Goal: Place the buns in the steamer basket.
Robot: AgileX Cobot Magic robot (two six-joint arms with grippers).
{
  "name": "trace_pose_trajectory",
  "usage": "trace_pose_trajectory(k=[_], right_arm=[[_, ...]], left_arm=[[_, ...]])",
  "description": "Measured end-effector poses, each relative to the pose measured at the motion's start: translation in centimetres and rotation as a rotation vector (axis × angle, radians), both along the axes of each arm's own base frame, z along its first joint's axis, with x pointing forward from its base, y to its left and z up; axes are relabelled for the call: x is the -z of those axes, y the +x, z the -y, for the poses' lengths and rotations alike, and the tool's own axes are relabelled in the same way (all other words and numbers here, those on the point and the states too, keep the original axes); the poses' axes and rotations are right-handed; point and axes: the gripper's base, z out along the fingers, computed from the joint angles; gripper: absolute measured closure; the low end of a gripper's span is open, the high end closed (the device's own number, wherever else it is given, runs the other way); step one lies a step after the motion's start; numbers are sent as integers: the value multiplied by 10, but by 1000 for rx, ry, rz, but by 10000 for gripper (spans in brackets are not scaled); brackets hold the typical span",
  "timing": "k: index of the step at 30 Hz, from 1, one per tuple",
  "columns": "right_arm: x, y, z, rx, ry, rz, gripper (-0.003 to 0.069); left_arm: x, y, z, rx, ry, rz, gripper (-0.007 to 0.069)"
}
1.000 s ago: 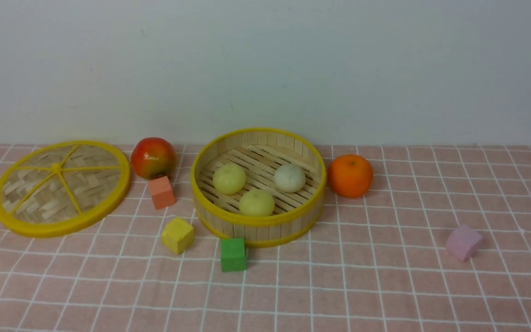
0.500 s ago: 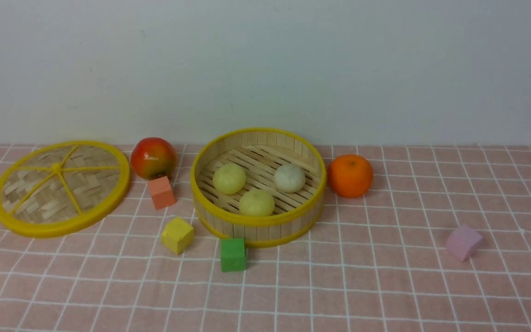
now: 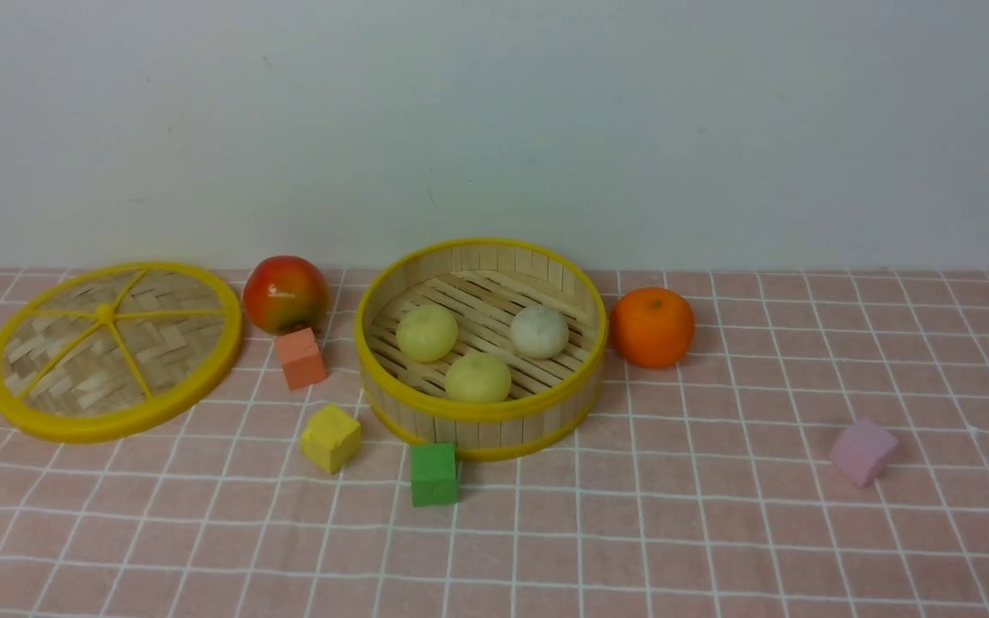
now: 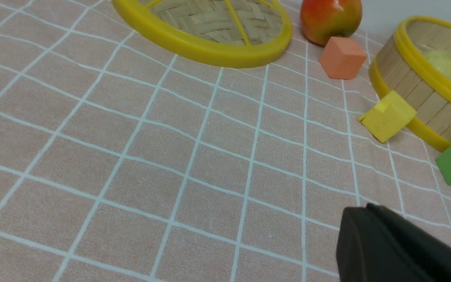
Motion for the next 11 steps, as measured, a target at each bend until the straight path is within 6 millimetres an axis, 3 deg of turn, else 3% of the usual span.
trace_pose_trajectory(k=[11], right_arm=[[0, 0, 0, 0, 0, 0, 583]], left_arm=[[0, 0, 0, 0, 0, 0, 635]])
